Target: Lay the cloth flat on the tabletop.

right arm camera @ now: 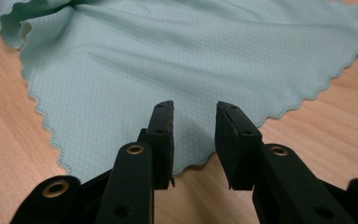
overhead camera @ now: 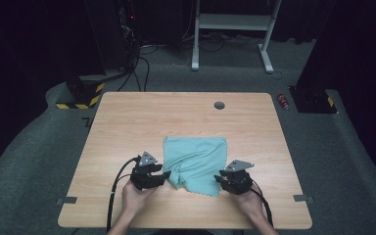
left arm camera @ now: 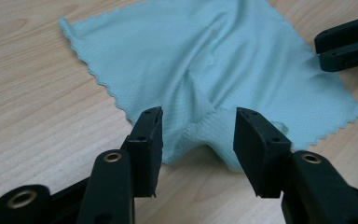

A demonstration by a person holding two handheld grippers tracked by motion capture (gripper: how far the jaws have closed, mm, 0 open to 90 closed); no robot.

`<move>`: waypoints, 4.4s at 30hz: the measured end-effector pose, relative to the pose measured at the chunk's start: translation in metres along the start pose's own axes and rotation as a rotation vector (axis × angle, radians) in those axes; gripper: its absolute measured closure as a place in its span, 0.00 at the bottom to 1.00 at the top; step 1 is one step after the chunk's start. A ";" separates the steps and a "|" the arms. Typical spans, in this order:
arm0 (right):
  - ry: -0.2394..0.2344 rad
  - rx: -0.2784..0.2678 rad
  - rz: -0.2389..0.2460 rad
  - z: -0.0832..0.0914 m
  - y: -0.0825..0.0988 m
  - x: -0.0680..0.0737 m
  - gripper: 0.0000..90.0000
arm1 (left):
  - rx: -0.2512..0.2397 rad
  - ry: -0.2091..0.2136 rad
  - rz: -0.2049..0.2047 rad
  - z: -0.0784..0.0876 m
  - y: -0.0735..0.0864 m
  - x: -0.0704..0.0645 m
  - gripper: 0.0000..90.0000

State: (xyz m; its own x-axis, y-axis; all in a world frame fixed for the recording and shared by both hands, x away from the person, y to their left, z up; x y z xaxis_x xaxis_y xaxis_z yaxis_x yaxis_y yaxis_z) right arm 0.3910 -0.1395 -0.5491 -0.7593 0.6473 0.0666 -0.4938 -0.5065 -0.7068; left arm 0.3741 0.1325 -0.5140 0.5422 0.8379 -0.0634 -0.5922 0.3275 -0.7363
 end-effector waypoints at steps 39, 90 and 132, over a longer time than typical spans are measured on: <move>0.025 0.011 0.067 0.005 0.003 0.002 0.96 | 0.041 0.016 -0.022 0.012 0.032 0.001 0.98; -0.053 0.025 0.132 0.034 0.033 0.031 0.99 | 0.076 -0.047 -0.080 0.028 0.059 -0.010 0.91; -0.075 0.011 0.122 0.024 0.033 0.036 0.86 | 0.056 -0.160 -0.088 0.005 0.050 0.003 0.62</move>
State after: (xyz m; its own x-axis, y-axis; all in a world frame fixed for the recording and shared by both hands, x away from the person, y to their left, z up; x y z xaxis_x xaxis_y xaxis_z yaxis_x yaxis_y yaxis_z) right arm 0.3376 -0.1460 -0.5530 -0.8434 0.5362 0.0337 -0.4003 -0.5853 -0.7051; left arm 0.3431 0.1537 -0.5482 0.4944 0.8622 0.1102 -0.5813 0.4222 -0.6955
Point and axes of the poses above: each handheld gripper's, and its own axes: z roughly backward along the jaws, y roughly out of its underside, x roughly to its left, the point moved 5 cm from there along -z, roughly forward along the jaws, and after that the axes turned 5 degrees about -y, right-handed, at the moved point
